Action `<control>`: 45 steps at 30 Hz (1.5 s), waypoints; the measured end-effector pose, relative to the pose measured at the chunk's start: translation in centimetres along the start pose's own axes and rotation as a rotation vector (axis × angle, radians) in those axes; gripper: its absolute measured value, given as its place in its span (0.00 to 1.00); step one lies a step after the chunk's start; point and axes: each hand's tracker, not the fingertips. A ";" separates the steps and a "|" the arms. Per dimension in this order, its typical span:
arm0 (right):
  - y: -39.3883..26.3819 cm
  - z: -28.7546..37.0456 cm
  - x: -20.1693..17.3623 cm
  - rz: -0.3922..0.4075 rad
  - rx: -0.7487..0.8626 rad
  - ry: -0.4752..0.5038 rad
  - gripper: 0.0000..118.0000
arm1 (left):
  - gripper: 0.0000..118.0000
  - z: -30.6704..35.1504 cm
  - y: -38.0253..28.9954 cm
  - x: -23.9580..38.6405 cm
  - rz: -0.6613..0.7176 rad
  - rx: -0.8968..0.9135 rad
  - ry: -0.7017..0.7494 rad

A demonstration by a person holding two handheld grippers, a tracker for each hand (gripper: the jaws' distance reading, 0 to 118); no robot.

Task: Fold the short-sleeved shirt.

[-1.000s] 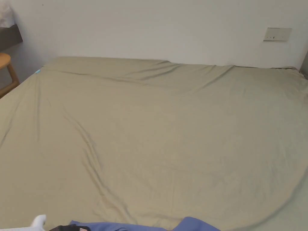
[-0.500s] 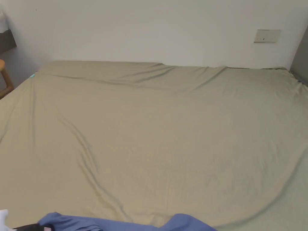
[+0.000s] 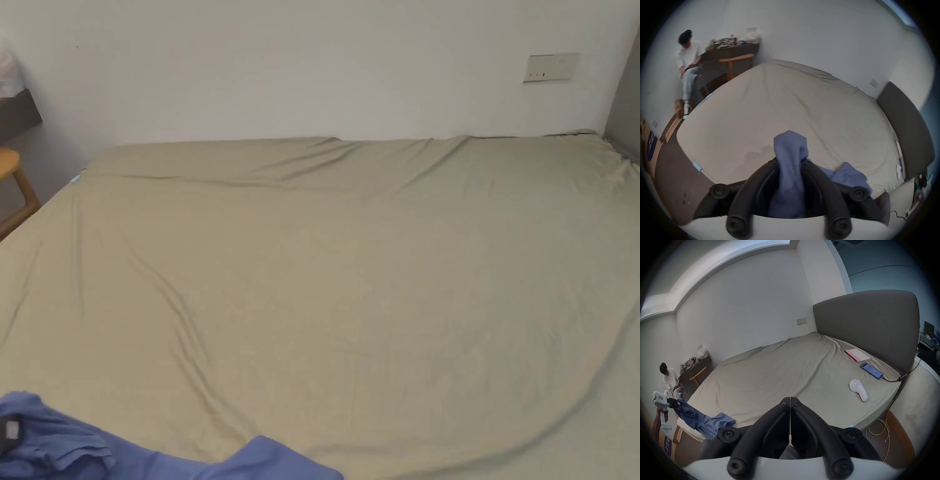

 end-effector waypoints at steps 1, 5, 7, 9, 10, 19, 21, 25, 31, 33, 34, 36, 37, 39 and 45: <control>0.0 -0.1 0.2 -0.006 -0.004 -0.003 0.07 | 0.18 -0.2 -0.1 2.4 -0.055 0.005 0.001; -0.3 -0.1 0.8 -0.025 -0.014 -0.004 0.07 | 0.18 -3.4 -2.9 11.6 -0.259 -0.056 -0.058; -0.5 0.0 1.0 -0.023 -0.019 -0.011 0.07 | 0.18 -5.3 -4.9 15.3 -0.303 -0.130 -0.167; -0.7 0.0 1.4 -0.024 -0.024 -0.014 0.07 | 0.18 -8.3 -7.3 18.2 -0.336 -0.205 -0.235; -0.8 0.1 1.5 -0.026 -0.026 -0.018 0.07 | 0.18 -9.4 -8.4 19.5 -0.358 -0.240 -0.251; -0.8 1.1 2.2 -0.005 -0.015 -0.072 0.07 | 0.62 -14.7 -12.8 22.4 -0.332 -0.383 -0.337; -0.8 0.9 2.5 -0.010 -0.019 -0.074 0.07 | 0.77 -12.8 -11.1 21.5 -0.196 -0.359 -0.453; -0.8 0.5 2.5 -0.011 -0.017 -0.069 0.07 | 0.87 -8.9 -7.5 18.2 0.008 -0.155 -0.375; -1.4 -1.3 1.8 -0.023 -0.051 -0.015 0.07 | 0.04 -10.7 -8.9 20.0 -0.061 -0.255 -0.280; -1.7 -1.4 1.3 -0.015 -0.055 0.000 0.07 | 0.05 -11.7 -11.6 22.3 -0.229 -0.333 -0.248; -1.8 -1.4 1.1 -0.011 -0.057 0.003 0.07 | 0.05 -12.2 -12.7 22.7 -0.235 -0.363 -0.257; -1.9 -1.4 0.9 -0.002 -0.064 0.010 0.07 | 0.05 -13.2 -14.9 23.6 -0.197 -0.429 -0.320; -1.9 -1.4 0.8 0.001 -0.072 0.013 0.07 | 0.05 -13.5 -16.0 23.9 -0.212 -0.452 -0.321; -2.0 -1.4 0.8 0.007 -0.077 0.014 0.07 | 0.05 -14.3 -17.6 24.7 -0.220 -0.470 -0.337; -1.7 -1.7 0.2 0.015 -0.100 0.031 0.07 | 0.04 -16.9 -19.8 25.9 -0.083 -0.496 -0.365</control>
